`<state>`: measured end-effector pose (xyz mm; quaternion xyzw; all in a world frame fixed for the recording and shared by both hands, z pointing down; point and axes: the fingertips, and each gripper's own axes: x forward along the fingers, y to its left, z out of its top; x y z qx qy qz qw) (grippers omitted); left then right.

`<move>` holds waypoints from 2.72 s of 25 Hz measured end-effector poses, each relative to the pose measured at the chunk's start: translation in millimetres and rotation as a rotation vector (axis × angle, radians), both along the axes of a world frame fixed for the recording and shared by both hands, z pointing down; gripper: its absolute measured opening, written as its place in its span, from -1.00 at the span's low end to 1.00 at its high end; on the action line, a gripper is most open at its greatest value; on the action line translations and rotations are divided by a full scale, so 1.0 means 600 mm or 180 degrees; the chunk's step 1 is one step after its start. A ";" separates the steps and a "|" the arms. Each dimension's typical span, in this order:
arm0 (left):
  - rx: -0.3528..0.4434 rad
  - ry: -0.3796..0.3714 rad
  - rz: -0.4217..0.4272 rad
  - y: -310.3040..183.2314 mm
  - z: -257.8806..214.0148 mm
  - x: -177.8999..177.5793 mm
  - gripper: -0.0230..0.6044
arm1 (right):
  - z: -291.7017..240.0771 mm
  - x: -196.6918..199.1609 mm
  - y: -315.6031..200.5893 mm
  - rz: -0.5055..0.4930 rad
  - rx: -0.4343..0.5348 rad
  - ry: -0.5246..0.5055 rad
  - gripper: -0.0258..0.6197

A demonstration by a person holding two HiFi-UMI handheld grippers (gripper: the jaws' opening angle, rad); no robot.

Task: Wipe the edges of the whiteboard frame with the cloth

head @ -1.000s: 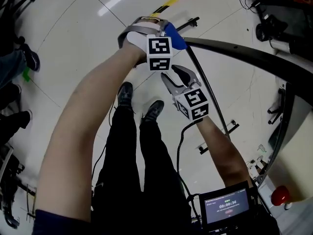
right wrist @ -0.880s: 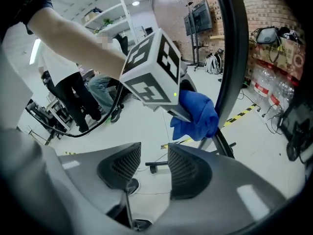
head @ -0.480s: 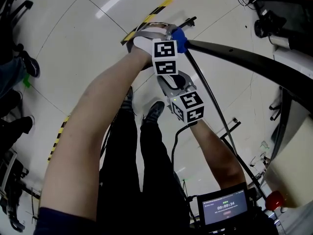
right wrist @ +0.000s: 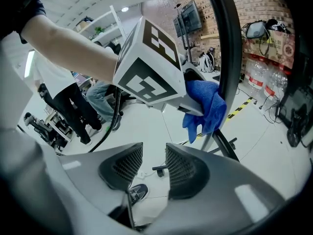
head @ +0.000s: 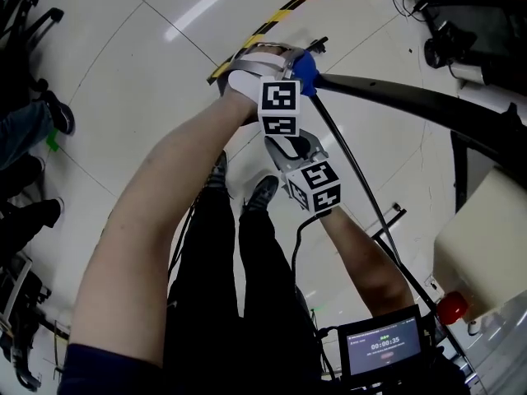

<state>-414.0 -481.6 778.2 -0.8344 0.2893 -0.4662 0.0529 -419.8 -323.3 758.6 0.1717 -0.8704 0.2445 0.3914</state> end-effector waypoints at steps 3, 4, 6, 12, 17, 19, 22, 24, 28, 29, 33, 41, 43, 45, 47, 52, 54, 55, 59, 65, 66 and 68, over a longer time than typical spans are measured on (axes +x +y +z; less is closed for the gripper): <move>0.0108 -0.0056 0.0066 -0.002 -0.019 0.003 -0.14 | -0.010 -0.004 0.000 -0.0018 0.0043 -0.0024 -0.45; 0.0163 -0.0076 0.0084 -0.004 -0.027 0.004 -0.14 | -0.013 -0.006 -0.001 -0.0007 0.0049 -0.0029 -0.46; 0.0284 -0.0123 0.0129 -0.007 -0.044 0.006 -0.13 | -0.020 -0.009 -0.004 0.0016 0.0077 -0.0023 -0.46; 0.0419 -0.0067 0.0210 -0.015 -0.102 0.010 -0.13 | -0.051 -0.030 -0.017 -0.0019 0.0218 0.0020 -0.46; 0.0482 -0.0051 0.0295 -0.013 -0.143 0.006 -0.13 | -0.075 -0.055 -0.008 -0.0129 0.0295 0.0055 -0.46; 0.0508 -0.0063 0.0326 -0.017 -0.159 0.003 -0.13 | -0.087 -0.064 -0.006 -0.0148 0.0328 0.0058 -0.46; 0.0521 -0.0093 0.0382 -0.020 -0.178 0.000 -0.13 | -0.101 -0.073 0.000 -0.0172 0.0342 0.0045 -0.46; 0.0519 -0.0124 0.0456 -0.020 -0.189 0.001 -0.13 | -0.109 -0.075 0.007 -0.0193 0.0336 0.0026 -0.46; 0.0610 -0.0168 0.0602 -0.031 -0.229 0.001 -0.13 | -0.129 -0.080 0.009 -0.0261 0.0397 -0.0005 -0.46; 0.0620 -0.0168 0.0607 -0.032 -0.240 0.000 -0.13 | -0.134 -0.079 0.009 -0.0281 0.0415 0.0004 -0.46; 0.0651 -0.0171 0.0577 -0.034 -0.279 0.003 -0.13 | -0.163 -0.076 0.000 -0.0303 0.0521 0.0059 -0.46; 0.0552 0.0104 0.0366 -0.023 -0.385 0.006 -0.13 | -0.252 -0.097 0.000 -0.0307 0.0608 0.0038 -0.46; 0.0570 0.0082 0.0375 -0.018 -0.402 0.006 -0.13 | -0.273 -0.109 0.005 -0.0356 0.0623 0.0005 -0.46; 0.0617 0.0041 0.0437 -0.018 -0.422 0.009 -0.13 | -0.290 -0.118 0.009 -0.0389 0.0649 -0.0016 -0.46; 0.0668 0.0018 0.0502 -0.018 -0.443 0.013 -0.13 | -0.303 -0.122 0.013 -0.0388 0.0660 -0.0033 -0.46; 0.0791 -0.0019 0.0534 -0.030 -0.499 0.014 -0.13 | -0.347 -0.132 0.004 -0.0438 0.0718 -0.0075 -0.47; 0.0755 -0.0018 0.0546 -0.027 -0.510 0.019 -0.13 | -0.367 -0.135 0.009 -0.0441 0.0720 -0.0086 -0.47; 0.0733 -0.0038 0.0566 -0.025 -0.514 0.020 -0.13 | -0.377 -0.137 0.012 -0.0440 0.0721 -0.0099 -0.48; 0.0702 -0.0153 0.0676 -0.025 -0.534 0.020 -0.13 | -0.428 -0.151 0.017 -0.0441 0.0769 -0.0214 -0.51; 0.0562 -0.0041 0.0620 -0.014 -0.553 0.014 -0.13 | -0.519 -0.163 0.025 -0.0420 0.0865 -0.0334 -0.53; 0.0535 -0.0043 0.0610 -0.010 -0.557 0.010 -0.13 | -0.532 -0.161 0.023 -0.0400 0.0877 -0.0354 -0.54; 0.0536 -0.0169 0.0599 -0.012 -0.567 0.001 -0.13 | -0.552 -0.151 0.014 -0.0347 0.0897 -0.0394 -0.55</move>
